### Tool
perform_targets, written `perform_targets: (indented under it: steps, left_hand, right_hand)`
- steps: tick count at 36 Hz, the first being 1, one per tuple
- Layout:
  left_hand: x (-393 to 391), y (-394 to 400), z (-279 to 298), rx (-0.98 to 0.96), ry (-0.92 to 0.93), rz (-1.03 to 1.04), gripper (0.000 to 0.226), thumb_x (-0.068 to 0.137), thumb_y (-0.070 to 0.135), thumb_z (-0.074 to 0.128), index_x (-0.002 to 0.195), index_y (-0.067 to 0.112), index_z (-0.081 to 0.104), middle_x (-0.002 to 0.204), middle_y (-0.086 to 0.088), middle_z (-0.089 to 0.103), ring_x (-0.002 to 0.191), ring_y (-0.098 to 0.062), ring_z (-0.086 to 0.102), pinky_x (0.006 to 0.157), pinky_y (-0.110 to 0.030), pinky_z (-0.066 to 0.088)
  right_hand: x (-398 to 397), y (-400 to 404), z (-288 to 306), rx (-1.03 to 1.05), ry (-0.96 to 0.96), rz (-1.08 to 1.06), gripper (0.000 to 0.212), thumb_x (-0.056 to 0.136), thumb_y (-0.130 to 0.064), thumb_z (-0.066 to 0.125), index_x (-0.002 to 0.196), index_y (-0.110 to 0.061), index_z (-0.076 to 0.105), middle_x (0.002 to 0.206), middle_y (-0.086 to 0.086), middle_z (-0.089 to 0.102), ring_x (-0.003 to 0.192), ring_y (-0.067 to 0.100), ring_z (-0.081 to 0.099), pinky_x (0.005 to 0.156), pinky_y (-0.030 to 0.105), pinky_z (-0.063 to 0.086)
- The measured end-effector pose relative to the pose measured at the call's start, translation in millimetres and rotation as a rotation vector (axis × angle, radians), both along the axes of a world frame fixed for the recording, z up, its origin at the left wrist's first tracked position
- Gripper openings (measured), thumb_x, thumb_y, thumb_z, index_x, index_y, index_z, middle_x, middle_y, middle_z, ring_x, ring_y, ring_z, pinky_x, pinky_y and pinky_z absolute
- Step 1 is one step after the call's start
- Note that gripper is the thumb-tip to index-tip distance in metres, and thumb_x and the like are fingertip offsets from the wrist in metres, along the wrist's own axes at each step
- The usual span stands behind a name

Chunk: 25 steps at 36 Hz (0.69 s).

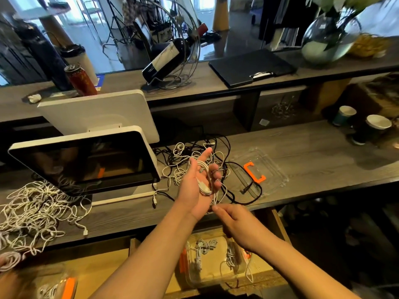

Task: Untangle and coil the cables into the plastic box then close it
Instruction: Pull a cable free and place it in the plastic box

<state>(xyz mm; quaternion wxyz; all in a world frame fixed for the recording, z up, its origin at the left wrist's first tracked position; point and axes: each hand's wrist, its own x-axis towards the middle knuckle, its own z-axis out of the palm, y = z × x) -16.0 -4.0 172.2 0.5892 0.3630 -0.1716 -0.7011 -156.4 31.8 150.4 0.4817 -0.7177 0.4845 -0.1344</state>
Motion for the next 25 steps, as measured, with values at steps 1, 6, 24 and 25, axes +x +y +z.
perform_targets:
  steps: [1, 6, 24, 25]
  left_hand:
    - [-0.9, -1.8, -0.5, 0.005, 0.013, 0.015, 0.048, 0.107, 0.048, 0.028, 0.131, 0.02, 0.058, 0.069, 0.001, 0.053, 0.054, -0.007, 0.045, 0.045, -0.018, 0.038]
    - [1.4, -7.9, -6.6, 0.015, -0.025, 0.101, 0.048, 0.106, 0.048, 0.03, 0.128, 0.014, 0.056, 0.065, 0.003, 0.032, 0.046, -0.006, 0.025, 0.04, -0.019, 0.022]
    - [-7.7, -1.0, -5.3, -0.121, -0.951, -0.296, 0.048, 0.103, 0.059, 0.023, 0.116, 0.034, 0.063, 0.079, -0.013, 0.052, 0.065, -0.025, 0.052, 0.063, -0.035, 0.046]
    - [-7.6, 0.5, -5.4, -0.114, -0.897, -0.327, 0.053, 0.101, 0.061, 0.023, 0.12, 0.032, 0.063, 0.072, -0.004, 0.045, 0.059, -0.015, 0.043, 0.057, -0.027, 0.039]
  right_hand:
    - [1.4, 1.1, 1.9, -0.004, 0.0, 0.003, 0.031, 0.106, -0.039, 0.041, 0.108, -0.027, 0.069, 0.054, -0.026, 0.056, 0.054, -0.004, 0.052, 0.057, 0.02, 0.036]
    - [4.7, 9.0, 6.2, -0.021, 0.049, 0.019, 0.035, 0.104, -0.042, 0.042, 0.094, -0.021, 0.068, 0.057, -0.008, 0.055, 0.055, 0.003, 0.05, 0.062, 0.031, 0.041]
    - [11.6, 17.1, 32.3, -0.395, 0.245, 0.129, 0.023, 0.101, -0.037, 0.043, 0.08, -0.029, 0.049, 0.071, -0.007, 0.056, 0.07, 0.017, 0.056, 0.065, 0.038, 0.043]
    - [10.8, 16.1, 33.4, -0.398, 0.214, 0.116, 0.019, 0.099, -0.037, 0.043, 0.082, -0.03, 0.049, 0.071, -0.009, 0.055, 0.071, 0.016, 0.057, 0.066, 0.038, 0.043]
